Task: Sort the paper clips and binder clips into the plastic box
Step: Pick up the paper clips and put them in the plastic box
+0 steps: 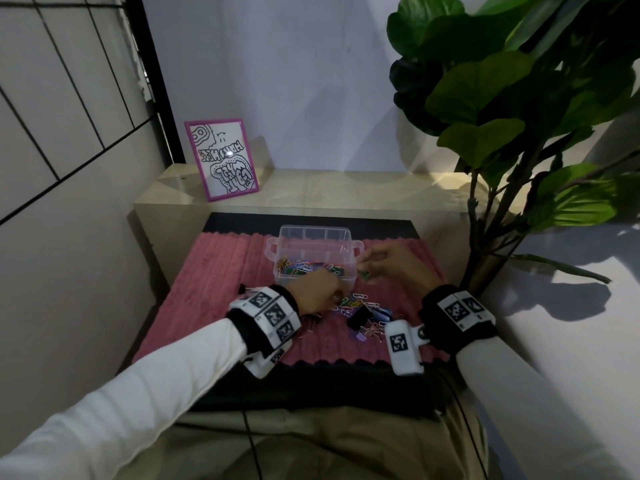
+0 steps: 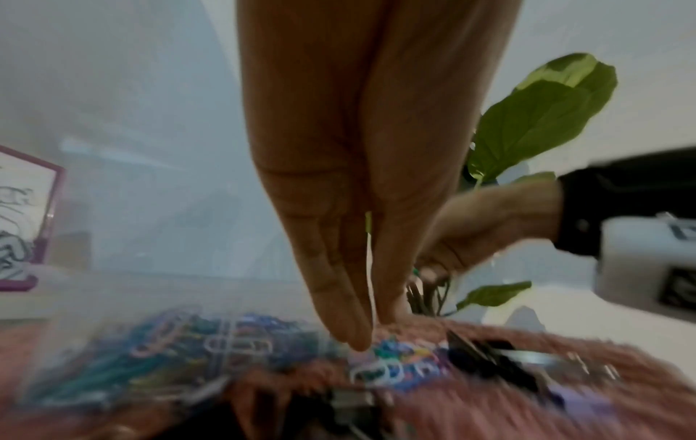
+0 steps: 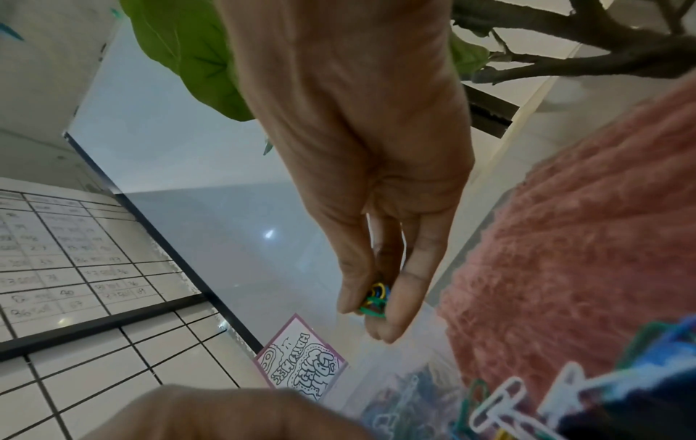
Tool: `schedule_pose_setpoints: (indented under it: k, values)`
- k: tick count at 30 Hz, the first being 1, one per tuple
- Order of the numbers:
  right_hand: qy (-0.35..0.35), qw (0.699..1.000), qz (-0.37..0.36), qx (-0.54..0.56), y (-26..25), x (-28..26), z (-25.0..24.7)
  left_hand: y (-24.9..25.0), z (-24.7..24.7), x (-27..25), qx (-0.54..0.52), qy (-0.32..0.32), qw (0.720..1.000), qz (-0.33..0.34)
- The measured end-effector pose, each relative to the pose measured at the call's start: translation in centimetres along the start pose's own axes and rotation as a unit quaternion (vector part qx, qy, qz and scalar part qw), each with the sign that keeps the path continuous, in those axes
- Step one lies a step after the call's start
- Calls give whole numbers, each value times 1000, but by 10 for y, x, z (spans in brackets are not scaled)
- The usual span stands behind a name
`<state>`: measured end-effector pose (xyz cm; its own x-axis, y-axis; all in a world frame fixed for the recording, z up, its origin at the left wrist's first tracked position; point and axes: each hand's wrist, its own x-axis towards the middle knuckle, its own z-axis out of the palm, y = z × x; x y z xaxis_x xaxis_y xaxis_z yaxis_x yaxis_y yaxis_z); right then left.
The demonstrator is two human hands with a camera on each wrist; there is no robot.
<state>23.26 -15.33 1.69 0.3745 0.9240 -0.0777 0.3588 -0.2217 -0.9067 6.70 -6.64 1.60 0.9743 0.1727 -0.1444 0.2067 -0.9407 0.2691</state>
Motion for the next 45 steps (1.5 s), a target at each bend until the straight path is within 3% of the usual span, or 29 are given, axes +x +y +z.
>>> schedule_pose_setpoints:
  k: [2,5,12,16,18,21,23,27,31,39,45]
  values:
    - [2,1000,-10,-5,-10,9,4,9,11,8,20,-22,999,19]
    - [9,999,-9,-38,-24,25,12,15,23,16,51,-32,998,-12]
    - [-13,989,3,-148,-36,41,31,10,30,21,59,4,997,-48]
    - [27,985,-31,-169,-27,33,20,3,23,20,66,0,997,-32]
    - [70,983,-69,-155,-19,25,11,-2,17,18,29,4,999,-35]
    - [113,960,-128,-223,-5,10,-4,-13,10,12,-137,21,988,-60]
    - [59,952,-92,-287,3,-1,-12,-22,5,8,-246,29,966,-74]
    - [-132,951,15,-279,16,-14,-14,-32,-8,4,-347,33,933,-90]
    - [-148,939,15,-309,21,-16,-1,-34,-21,3,-394,33,914,-90]
    - [-119,954,48,-271,15,-15,7,-50,-48,14,-267,105,950,-122]
    - [-126,938,45,-321,11,-12,16,-67,-53,13,-152,70,976,-140]
